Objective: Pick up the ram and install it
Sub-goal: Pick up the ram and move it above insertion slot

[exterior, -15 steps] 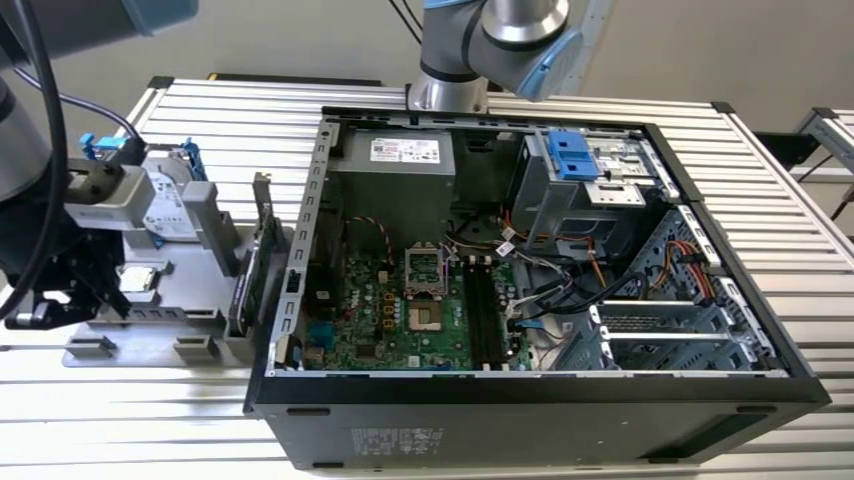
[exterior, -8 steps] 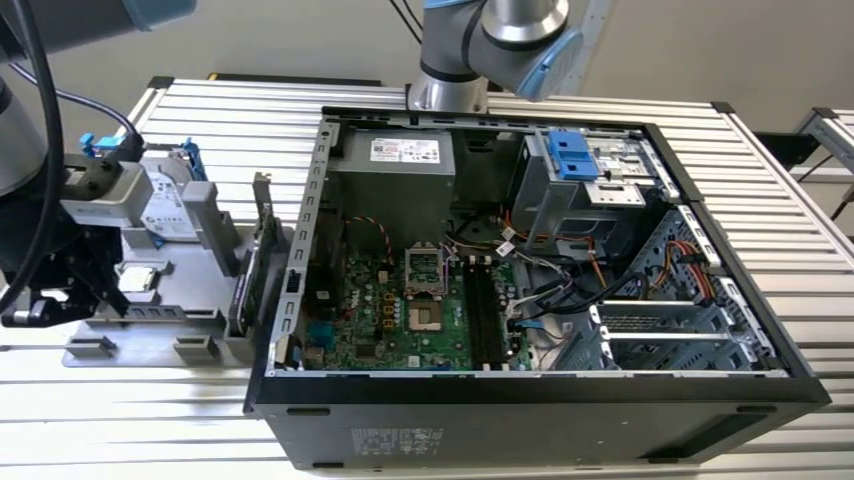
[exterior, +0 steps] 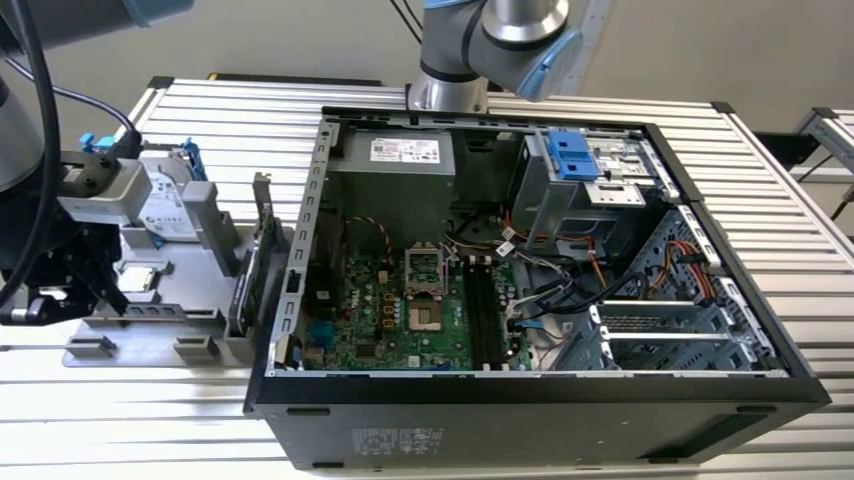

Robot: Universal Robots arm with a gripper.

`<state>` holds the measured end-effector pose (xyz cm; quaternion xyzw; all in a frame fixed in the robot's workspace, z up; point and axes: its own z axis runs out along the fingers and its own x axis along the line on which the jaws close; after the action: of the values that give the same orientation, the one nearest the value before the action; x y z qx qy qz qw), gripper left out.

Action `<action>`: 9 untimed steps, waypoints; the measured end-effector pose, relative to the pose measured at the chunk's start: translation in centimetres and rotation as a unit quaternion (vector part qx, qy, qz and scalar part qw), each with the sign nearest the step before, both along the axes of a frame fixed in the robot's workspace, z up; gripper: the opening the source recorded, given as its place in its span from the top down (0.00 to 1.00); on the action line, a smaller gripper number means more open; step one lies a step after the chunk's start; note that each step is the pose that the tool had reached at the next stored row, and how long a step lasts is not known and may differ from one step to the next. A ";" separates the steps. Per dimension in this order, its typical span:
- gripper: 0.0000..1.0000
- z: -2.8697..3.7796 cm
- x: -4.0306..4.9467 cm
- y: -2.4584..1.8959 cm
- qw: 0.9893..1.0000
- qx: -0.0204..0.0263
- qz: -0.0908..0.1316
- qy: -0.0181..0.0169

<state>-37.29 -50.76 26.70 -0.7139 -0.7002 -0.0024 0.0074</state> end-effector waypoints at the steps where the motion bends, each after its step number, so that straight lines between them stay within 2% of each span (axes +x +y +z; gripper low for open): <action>1: 1.00 0.03 0.00 0.00 1.000 0.000 0.000 0.000; 9: 1.00 0.34 0.00 0.00 1.000 0.000 0.000 0.000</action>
<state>-37.29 -50.76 27.04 -0.7139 -0.7002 -0.0024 0.0074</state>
